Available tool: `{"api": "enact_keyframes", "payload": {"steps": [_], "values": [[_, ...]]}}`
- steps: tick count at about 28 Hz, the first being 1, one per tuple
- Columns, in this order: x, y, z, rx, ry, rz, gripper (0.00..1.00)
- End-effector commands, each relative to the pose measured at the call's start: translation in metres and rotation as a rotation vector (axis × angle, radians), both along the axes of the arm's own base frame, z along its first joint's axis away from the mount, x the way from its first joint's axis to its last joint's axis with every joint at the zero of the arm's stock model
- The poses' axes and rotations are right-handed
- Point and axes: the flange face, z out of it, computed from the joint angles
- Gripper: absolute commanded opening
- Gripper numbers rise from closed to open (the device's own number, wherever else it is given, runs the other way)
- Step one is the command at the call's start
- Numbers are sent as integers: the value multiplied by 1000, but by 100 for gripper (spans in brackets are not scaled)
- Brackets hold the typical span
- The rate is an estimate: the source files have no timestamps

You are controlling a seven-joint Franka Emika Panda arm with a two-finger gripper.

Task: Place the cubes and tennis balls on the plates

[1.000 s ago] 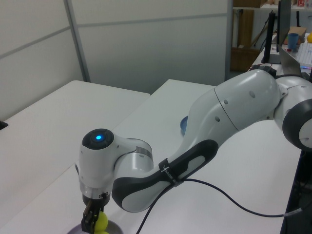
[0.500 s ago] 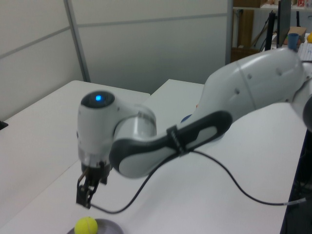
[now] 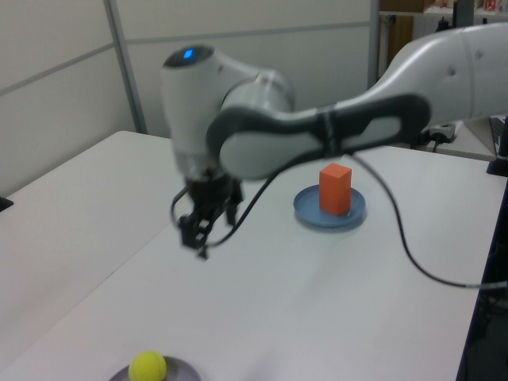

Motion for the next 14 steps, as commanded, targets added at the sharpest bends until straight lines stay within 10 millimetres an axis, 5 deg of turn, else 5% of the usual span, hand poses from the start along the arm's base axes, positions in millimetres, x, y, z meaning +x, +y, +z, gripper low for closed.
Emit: {"api": "enact_keyframes", "payload": {"steps": [1,7,14], "values": [[-28,-43,40,-2,45,-70,100],[-38,-108,68,101,56,-68,100],[-42,-157,67,126,60,-84,100]]}}
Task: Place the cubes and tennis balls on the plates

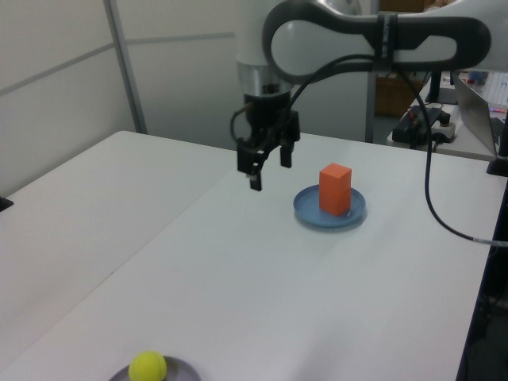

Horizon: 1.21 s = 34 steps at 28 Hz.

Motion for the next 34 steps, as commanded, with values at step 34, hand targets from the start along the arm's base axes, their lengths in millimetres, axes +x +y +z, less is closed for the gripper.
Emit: {"api": "enact_keyframes", "payload": {"steps": [34], "values": [[13,-48,-15,39,6,-25,100]]}}
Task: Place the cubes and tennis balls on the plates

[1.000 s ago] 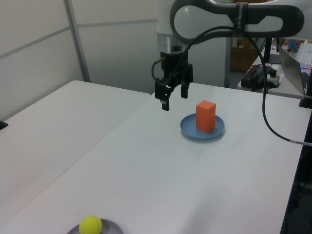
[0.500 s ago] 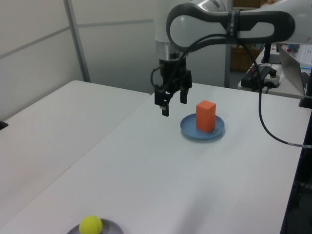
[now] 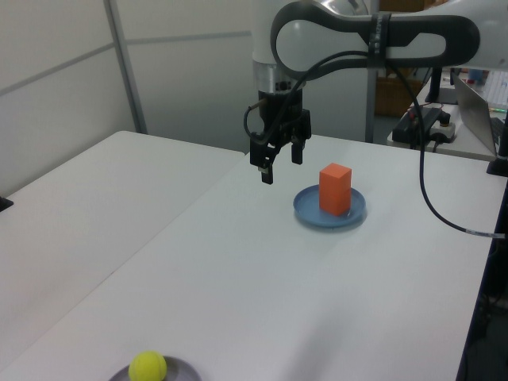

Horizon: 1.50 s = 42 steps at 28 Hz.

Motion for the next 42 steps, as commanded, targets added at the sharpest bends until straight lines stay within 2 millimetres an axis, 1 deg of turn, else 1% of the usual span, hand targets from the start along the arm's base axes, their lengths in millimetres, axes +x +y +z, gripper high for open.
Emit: {"api": "enact_keyframes", "payload": {"steps": [1,6,10,14,26,32,42], "values": [[-1,-4,2,13,-9,17,100],[-1,-5,2,13,-7,14,100],[0,-16,2,13,-9,-5,100],[1,-22,2,13,-12,-13,100],[1,-23,2,12,-11,-12,100],[2,-28,4,4,-16,-21,100],[1,-27,3,5,-15,8,100]]}}
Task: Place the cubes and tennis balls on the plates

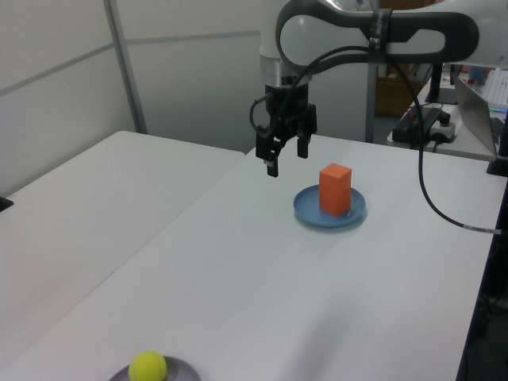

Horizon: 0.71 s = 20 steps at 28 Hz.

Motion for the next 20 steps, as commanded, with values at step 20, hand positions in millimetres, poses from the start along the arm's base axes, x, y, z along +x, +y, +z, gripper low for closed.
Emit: {"api": "enact_keyframes", "payload": {"steps": [20], "values": [[-1,6,2,10,-11,48,100]]}}
